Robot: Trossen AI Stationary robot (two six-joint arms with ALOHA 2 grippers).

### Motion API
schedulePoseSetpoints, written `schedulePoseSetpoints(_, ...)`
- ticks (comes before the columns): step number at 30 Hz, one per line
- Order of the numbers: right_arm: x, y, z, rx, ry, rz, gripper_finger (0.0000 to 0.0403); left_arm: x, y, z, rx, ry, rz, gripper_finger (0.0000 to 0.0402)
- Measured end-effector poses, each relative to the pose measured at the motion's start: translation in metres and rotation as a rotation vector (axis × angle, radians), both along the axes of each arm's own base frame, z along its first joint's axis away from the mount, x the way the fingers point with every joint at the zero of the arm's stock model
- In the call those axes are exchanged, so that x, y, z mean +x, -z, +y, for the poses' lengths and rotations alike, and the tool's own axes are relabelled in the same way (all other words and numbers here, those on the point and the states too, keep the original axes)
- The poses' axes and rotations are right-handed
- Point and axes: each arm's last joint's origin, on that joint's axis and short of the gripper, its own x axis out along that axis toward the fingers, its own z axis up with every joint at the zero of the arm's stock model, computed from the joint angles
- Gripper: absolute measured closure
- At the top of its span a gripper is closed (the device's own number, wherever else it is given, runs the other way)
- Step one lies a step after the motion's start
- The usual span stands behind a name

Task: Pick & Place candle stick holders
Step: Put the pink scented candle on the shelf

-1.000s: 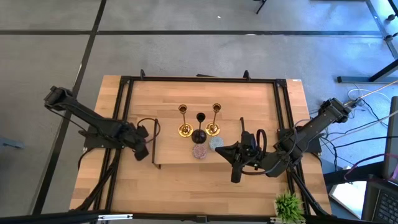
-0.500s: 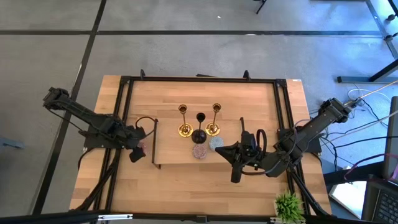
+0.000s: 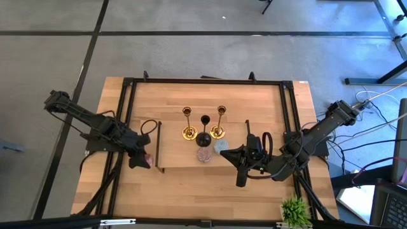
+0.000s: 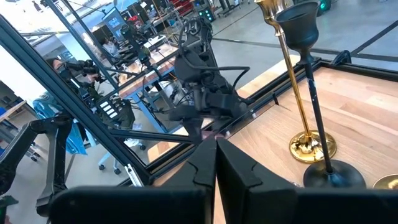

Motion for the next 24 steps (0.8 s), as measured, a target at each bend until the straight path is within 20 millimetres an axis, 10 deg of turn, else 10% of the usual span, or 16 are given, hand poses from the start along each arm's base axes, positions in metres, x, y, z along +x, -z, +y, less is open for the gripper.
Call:
schedulePoseSetpoints(13,0.000,0.000,0.001,0.034,-0.018,-0.003,0.0389,-0.005,-0.010,-0.021,-0.217,0.180,0.006,0.0107)
schedulePoseSetpoints(24,0.000,0.000,0.001,0.035,-0.019,-0.003,0.0389,0.005,-0.046,-0.036,-0.407,0.114,-0.348,0.0107)
